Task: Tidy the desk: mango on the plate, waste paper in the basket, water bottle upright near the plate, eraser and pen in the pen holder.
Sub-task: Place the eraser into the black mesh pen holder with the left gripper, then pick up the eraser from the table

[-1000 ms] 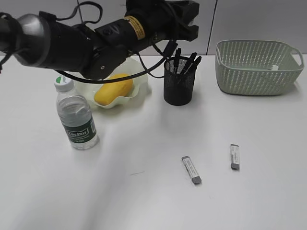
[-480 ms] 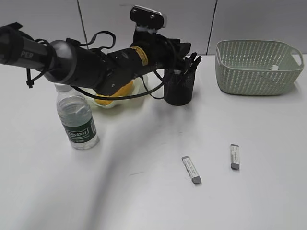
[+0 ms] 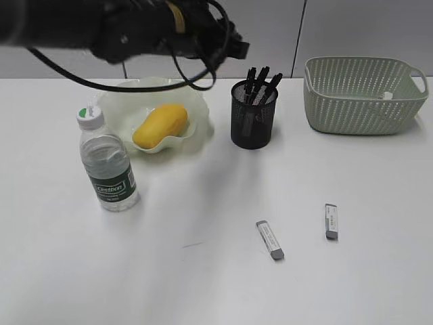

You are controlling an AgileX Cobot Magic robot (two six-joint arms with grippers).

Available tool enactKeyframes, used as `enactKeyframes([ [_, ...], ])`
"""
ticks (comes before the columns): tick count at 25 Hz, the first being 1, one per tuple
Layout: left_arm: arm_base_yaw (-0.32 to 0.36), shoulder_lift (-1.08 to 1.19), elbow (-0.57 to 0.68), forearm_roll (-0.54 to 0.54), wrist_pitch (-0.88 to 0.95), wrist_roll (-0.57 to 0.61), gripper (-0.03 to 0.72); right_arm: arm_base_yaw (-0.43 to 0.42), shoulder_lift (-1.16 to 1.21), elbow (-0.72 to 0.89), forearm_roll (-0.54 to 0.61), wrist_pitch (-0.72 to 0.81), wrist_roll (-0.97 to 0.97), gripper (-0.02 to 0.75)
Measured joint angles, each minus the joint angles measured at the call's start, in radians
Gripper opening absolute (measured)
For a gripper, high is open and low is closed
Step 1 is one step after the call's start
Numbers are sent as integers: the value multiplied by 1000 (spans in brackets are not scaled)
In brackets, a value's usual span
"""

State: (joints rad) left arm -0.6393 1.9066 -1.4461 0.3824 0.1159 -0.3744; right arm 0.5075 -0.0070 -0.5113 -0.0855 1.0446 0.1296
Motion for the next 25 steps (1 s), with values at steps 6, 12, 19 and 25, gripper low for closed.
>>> enactKeyframes([
  [6, -27, -413, 240, 26, 307, 10, 253, 0, 0, 0, 0, 0, 0, 372],
  [12, -55, -1014, 646, -37, 550, 11, 384, 0, 0, 0, 0, 0, 0, 372],
  [19, -55, -1597, 852, -201, 835, 68, 578, 0, 0, 0, -1, 0, 0, 372],
  [25, -56, -1778, 901, -254, 942, 139, 585, 0, 0, 0, -2, 0, 0, 372],
])
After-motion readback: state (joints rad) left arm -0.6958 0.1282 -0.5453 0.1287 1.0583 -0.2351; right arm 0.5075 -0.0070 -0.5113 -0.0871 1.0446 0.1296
